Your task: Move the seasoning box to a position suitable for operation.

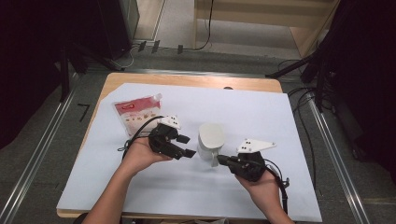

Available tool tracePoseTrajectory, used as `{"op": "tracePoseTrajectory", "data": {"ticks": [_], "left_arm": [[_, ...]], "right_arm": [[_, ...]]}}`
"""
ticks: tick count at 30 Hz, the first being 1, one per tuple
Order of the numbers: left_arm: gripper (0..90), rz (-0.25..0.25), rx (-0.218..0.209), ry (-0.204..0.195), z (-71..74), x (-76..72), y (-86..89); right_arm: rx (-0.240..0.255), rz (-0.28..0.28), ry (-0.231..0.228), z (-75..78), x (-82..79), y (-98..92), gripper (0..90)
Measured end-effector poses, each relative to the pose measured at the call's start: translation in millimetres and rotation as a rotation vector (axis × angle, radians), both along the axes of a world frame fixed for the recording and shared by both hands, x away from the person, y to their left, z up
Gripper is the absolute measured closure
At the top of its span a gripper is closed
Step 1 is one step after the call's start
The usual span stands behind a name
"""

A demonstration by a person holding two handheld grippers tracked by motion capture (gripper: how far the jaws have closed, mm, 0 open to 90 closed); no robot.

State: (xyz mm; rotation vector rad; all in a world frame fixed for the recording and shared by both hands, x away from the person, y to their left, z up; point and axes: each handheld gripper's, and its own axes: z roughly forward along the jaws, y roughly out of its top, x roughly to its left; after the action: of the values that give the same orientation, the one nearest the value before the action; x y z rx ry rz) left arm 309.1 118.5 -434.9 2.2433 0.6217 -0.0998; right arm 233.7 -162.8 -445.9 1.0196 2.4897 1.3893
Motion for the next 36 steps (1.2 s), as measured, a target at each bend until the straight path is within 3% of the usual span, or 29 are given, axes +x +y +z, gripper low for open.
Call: {"op": "tracePoseTrajectory", "data": {"ticks": [8,16,36], "left_arm": [[37.1,0.013,-0.010,-0.003,1.5,1.5,4.5],[37.8,0.011,-0.008,-0.004,2.3,1.8,6.4],[37.7,0.020,0.009,-0.004,0.4,3.1,7.1]], "right_arm": [[0.000,0.022,0.010,-9.4,0.0,18.9,90.0],[-0.014,-0.007,0.019,-16.6,3.1,27.6,90.0],[-0.022,-0.011,0.038,-19.0,8.6,17.3,90.0]]}}
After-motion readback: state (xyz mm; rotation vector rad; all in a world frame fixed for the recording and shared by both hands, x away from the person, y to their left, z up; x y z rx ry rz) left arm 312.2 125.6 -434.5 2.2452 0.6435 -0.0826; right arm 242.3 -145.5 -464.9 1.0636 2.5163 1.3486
